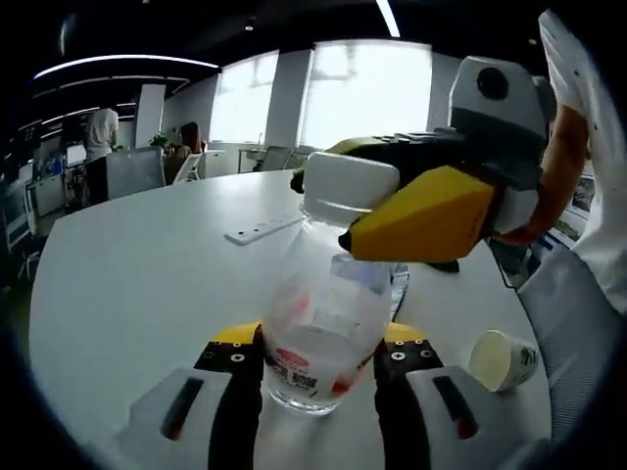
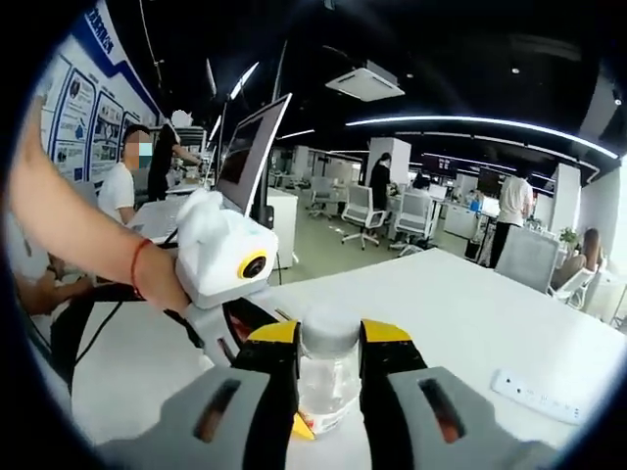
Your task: Arrange the tabletop items into an orderly group along one side of the table until the central work area is clear of visible clutter.
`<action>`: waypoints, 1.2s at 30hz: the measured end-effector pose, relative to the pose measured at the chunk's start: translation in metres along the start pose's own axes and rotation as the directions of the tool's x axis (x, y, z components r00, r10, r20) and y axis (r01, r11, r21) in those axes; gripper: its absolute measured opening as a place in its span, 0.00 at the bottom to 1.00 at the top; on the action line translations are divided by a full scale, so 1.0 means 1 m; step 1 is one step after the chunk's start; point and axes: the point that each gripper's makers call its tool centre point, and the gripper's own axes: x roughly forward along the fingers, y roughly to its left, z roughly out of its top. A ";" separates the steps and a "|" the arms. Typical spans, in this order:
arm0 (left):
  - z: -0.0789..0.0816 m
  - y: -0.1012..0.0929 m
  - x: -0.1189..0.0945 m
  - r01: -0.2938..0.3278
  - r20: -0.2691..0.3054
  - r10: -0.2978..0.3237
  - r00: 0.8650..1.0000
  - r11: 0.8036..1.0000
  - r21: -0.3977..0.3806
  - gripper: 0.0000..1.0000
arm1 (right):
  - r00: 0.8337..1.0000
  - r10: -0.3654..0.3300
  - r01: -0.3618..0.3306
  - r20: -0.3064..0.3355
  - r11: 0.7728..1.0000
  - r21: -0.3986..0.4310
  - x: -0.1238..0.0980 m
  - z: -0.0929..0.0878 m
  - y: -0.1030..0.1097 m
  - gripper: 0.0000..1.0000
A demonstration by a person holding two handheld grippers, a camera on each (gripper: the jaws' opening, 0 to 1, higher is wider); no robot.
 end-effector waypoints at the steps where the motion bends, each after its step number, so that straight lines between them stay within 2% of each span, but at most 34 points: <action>1: 0.001 -0.001 0.000 -0.001 0.003 0.001 1.000 1.000 0.003 0.46 | 1.000 0.001 -0.001 0.000 1.000 -0.002 0.000 0.000 0.000 0.21; 6: 0.003 -0.005 0.001 0.000 0.001 0.000 1.000 1.000 -0.006 0.48 | 1.000 -0.002 0.001 -0.007 1.000 -0.011 -0.001 -0.002 0.000 0.22; 11: 0.004 -0.005 0.000 -0.007 -0.001 0.007 1.000 1.000 -0.021 0.51 | 1.000 0.007 -0.007 -0.007 1.000 0.000 -0.001 -0.003 0.002 0.31; 17: 0.004 -0.007 -0.002 -0.007 0.000 0.007 1.000 0.998 -0.056 0.56 | 1.000 0.013 -0.013 -0.010 1.000 0.009 -0.003 -0.004 0.003 0.36; 36: 0.006 -0.012 -0.010 -0.038 0.003 0.038 0.999 0.995 -0.094 0.62 | 0.999 0.032 -0.032 -0.005 0.998 0.047 -0.018 -0.002 -0.003 0.46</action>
